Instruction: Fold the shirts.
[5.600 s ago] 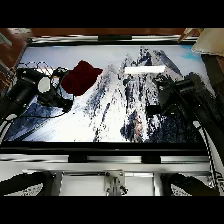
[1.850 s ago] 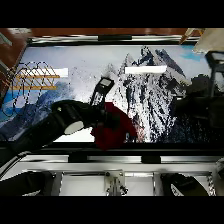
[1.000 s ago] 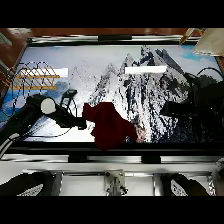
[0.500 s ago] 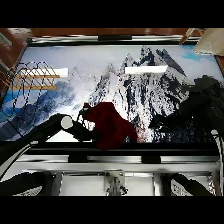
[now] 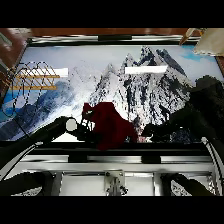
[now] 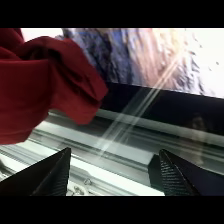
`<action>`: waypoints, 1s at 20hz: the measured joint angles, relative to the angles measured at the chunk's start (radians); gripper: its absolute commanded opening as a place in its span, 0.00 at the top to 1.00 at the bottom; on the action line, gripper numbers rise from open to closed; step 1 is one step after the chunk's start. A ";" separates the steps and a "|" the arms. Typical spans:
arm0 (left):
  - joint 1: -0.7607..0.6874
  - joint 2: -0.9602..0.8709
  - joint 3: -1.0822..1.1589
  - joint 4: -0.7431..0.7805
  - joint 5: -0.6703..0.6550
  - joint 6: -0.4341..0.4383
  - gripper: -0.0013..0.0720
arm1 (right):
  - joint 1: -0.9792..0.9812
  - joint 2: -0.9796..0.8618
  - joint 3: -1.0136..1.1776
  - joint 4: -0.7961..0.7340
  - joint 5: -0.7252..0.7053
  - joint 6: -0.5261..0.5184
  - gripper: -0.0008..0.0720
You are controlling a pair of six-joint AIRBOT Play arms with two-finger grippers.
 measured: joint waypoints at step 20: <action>0.059 0.092 0.135 0.171 -0.110 0.027 0.94 | 0.259 -0.010 0.111 -0.151 0.260 0.070 0.88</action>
